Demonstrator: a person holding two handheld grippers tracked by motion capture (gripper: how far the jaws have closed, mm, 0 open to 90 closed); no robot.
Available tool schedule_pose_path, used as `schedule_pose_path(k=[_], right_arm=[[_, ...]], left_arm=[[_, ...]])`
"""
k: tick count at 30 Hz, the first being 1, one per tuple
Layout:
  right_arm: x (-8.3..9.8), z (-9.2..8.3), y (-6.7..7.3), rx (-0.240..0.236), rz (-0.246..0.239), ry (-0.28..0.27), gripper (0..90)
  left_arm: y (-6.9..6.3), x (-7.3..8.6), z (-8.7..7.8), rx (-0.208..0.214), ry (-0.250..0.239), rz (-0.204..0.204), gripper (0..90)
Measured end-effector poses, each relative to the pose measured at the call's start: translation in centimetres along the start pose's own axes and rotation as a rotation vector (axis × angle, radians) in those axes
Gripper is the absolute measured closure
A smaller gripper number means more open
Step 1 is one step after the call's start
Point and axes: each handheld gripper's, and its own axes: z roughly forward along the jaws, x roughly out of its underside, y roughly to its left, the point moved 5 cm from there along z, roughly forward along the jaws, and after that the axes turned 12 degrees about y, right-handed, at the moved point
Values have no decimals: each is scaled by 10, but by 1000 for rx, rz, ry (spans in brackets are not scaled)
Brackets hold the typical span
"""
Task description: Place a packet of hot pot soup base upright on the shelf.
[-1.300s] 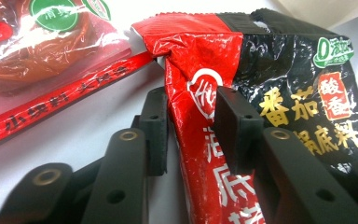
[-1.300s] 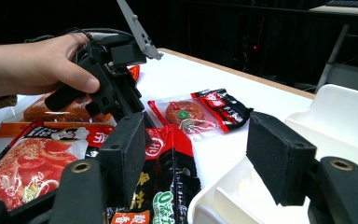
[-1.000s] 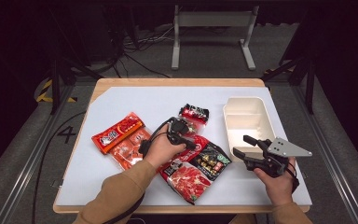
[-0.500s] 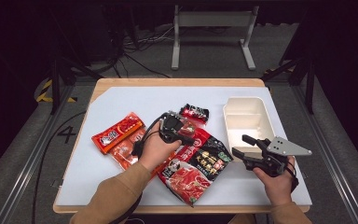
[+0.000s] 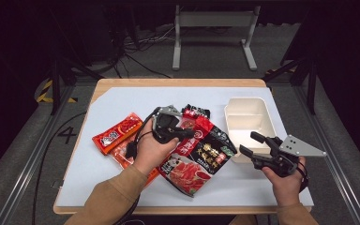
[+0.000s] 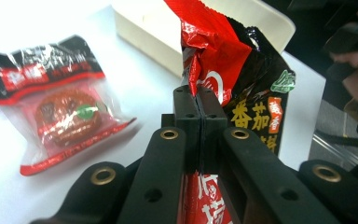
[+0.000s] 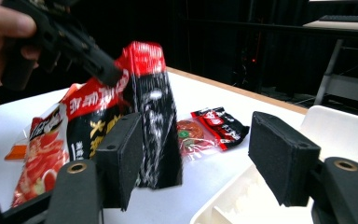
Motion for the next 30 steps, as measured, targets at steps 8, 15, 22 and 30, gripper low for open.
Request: schedule_pose_path(k=[8,15,22,30], right_arm=[[-3,2,5,-13,-10,-3,359],[-7,6,10,-62,12,4,362],[-10,17,15,-111,36,29,365],[-18,37,20,-147,38,45,377]], left_arm=[[-9,-6,-16,-37,-69,42,895],[-8,-9,-32,-65,-144,35,896],[-10,-12,-42,-71,-197,38,896],[-15,-14,-47,-50,-215,40,895]])
